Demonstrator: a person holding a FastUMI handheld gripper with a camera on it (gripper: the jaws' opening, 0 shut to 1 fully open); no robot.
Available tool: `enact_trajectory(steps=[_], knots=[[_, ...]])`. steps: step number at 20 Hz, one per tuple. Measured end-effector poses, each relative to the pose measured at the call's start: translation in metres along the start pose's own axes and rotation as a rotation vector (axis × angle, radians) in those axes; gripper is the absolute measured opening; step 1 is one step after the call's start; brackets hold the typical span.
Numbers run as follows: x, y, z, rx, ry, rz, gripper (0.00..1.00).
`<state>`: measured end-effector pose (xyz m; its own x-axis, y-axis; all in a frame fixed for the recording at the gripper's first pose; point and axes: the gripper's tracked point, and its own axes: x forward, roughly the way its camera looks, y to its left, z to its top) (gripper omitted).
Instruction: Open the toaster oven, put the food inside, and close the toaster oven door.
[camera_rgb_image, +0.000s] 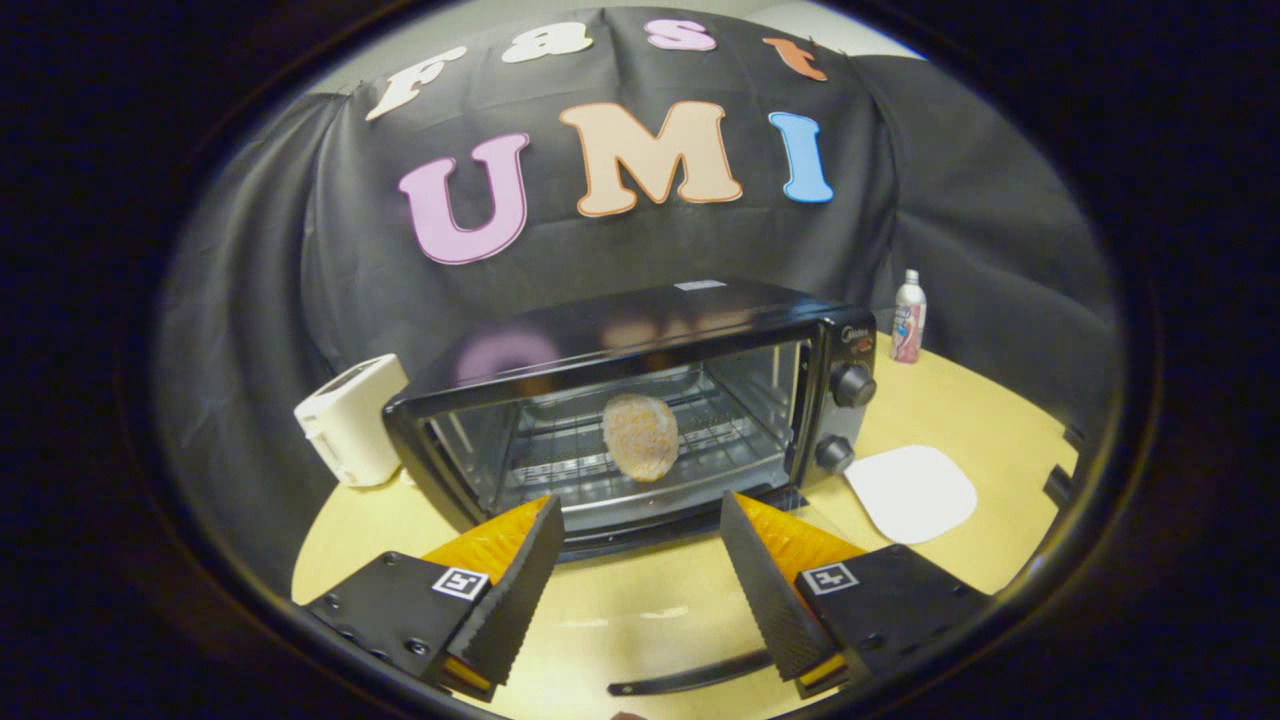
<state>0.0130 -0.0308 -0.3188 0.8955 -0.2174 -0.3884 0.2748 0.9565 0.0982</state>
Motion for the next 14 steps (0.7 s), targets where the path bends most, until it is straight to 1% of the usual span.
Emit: enact_trajectory(steps=[3,6,9,14], knots=[[-0.028,0.003,-0.013,-0.018,-0.003,0.004,0.97],[-0.049,0.009,-0.034,-0.037,0.003,0.032,0.98],[-0.070,0.002,-0.056,-0.067,0.022,0.025,0.98],[-0.100,-0.013,-0.081,-0.117,0.035,0.004,0.98]])
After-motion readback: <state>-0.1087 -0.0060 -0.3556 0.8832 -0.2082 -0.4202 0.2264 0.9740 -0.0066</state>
